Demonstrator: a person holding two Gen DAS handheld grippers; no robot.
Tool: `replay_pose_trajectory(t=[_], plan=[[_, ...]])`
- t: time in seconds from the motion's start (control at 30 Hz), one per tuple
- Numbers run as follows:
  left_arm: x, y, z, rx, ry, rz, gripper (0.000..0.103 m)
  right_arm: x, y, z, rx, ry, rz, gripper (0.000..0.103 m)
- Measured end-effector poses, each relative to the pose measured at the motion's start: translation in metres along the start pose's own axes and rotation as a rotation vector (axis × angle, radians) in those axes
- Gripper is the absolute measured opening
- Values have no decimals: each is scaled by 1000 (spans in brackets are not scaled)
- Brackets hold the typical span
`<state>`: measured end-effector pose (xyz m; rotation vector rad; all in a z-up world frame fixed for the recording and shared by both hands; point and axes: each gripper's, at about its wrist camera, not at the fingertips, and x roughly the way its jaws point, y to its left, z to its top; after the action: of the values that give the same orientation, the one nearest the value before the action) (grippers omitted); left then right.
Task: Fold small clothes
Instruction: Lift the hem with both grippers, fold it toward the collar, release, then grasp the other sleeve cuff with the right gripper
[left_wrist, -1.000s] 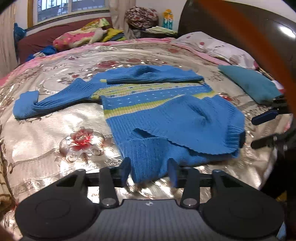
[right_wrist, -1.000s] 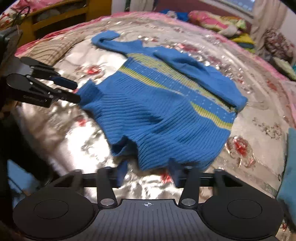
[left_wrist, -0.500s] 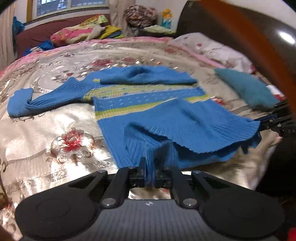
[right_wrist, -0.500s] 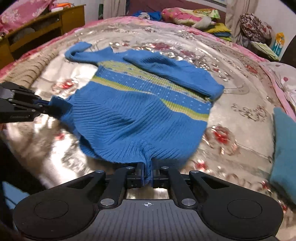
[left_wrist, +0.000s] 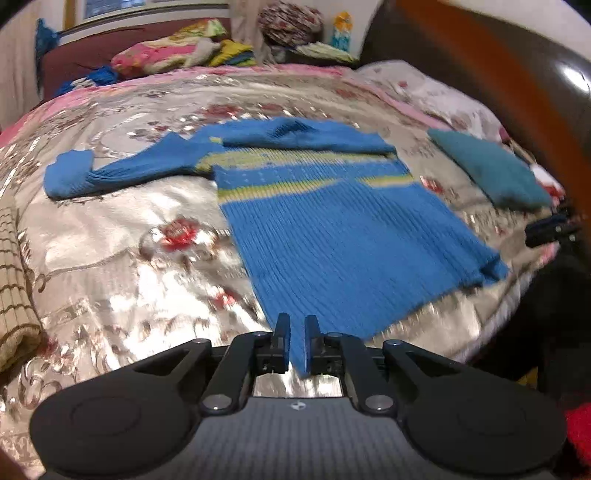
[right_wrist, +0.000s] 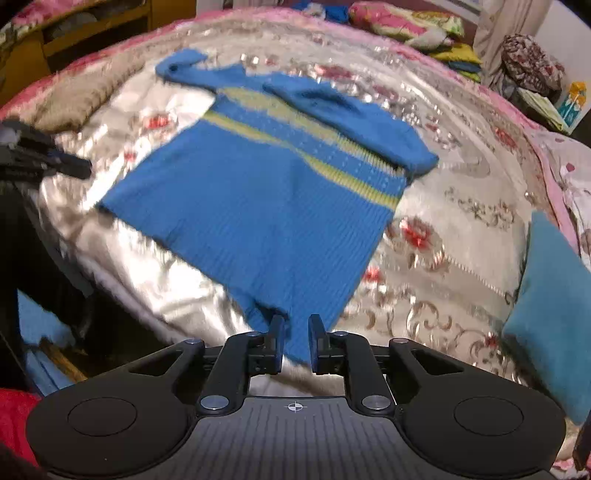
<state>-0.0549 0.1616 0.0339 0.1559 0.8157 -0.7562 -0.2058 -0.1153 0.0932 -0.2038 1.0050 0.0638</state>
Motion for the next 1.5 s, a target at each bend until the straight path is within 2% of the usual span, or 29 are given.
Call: replay_pose_trajectory(t=[0.13,0.33,0.5,0.8,1.07,1.2,1.43,1.5], plan=[[14,3,11,-57,-72,11,15,7,1,28,30,-61,37,15],[42,9,35,-130,-147,102,16,31,11,86,46,-128,123,15],[63,44,56,-243,-160,239,17,52,20,139,38,-166,185,15],[85,112,83,-434,-223,390,19,106,50,243,46,-213,292,15],[108,163,87,-554,-217,426,21,167,96,336,33,-198,373,15],[107,174,88,-559,-227,441,21,210,119,375,59,-163,416,19],[106,182,81,-567,-225,438,21,278,148,420,134,-115,469,22],[105,181,81,-555,-231,441,21,290,151,428,156,-114,473,27]])
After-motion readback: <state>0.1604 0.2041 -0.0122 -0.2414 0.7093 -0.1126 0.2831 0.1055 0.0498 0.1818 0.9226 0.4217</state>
